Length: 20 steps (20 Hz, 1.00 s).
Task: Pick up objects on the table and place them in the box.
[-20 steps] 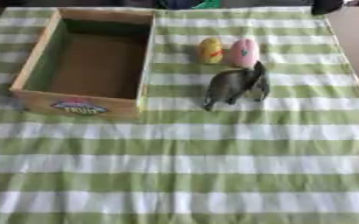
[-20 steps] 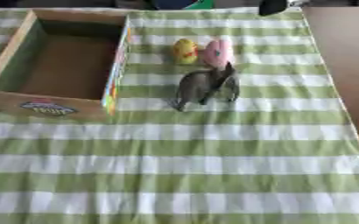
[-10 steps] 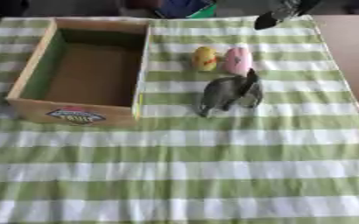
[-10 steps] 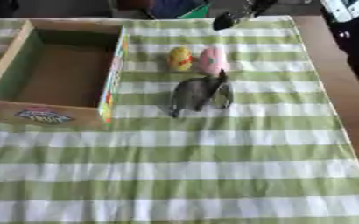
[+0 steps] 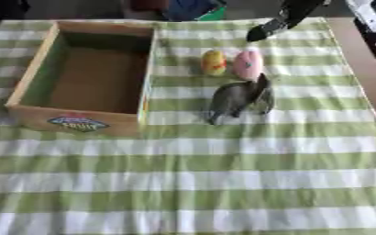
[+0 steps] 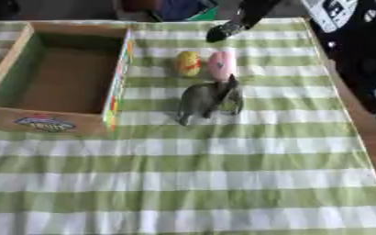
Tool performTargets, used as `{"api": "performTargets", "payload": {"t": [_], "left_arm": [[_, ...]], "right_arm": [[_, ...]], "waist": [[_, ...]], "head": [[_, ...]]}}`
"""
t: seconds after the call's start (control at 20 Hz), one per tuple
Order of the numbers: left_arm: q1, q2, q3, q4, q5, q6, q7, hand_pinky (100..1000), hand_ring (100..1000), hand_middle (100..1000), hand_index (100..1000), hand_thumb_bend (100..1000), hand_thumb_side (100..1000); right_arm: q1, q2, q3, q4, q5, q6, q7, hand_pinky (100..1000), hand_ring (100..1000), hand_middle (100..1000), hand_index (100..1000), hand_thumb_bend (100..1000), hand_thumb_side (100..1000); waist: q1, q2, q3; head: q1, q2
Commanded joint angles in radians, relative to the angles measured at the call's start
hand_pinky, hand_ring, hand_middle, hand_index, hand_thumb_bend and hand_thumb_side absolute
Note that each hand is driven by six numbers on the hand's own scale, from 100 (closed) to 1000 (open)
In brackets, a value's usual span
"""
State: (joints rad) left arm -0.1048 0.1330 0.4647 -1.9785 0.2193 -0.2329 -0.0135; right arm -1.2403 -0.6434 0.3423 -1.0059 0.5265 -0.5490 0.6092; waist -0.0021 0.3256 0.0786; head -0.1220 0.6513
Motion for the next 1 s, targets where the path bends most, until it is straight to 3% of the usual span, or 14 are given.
{"api": "performTargets", "payload": {"t": [0.05,0.4,1.0], "left_arm": [[-0.001,0.019,0.0,-0.021,0.0,0.001,-0.003,603,735,699,771,100,1000],[-0.003,0.017,-0.001,-0.021,-0.002,0.003,-0.007,604,736,700,770,100,1000],[-0.004,0.017,0.0,-0.021,-0.006,0.006,-0.006,605,736,700,770,100,999]], "right_arm": [[-0.013,-0.011,0.005,0.01,0.034,-0.307,0.298,790,915,849,996,437,498],[0.004,-0.019,0.024,-0.005,0.048,-0.32,0.298,796,920,855,993,417,497],[0.046,-0.054,0.063,-0.032,-0.032,-0.305,0.298,815,898,841,1000,482,502]], "waist": [[0.001,-0.019,0.002],[-0.001,-0.014,0.001],[-0.005,-0.011,-0.001]], "head": [[-0.001,-0.006],[0.001,-0.002],[0.008,0.002]]}}
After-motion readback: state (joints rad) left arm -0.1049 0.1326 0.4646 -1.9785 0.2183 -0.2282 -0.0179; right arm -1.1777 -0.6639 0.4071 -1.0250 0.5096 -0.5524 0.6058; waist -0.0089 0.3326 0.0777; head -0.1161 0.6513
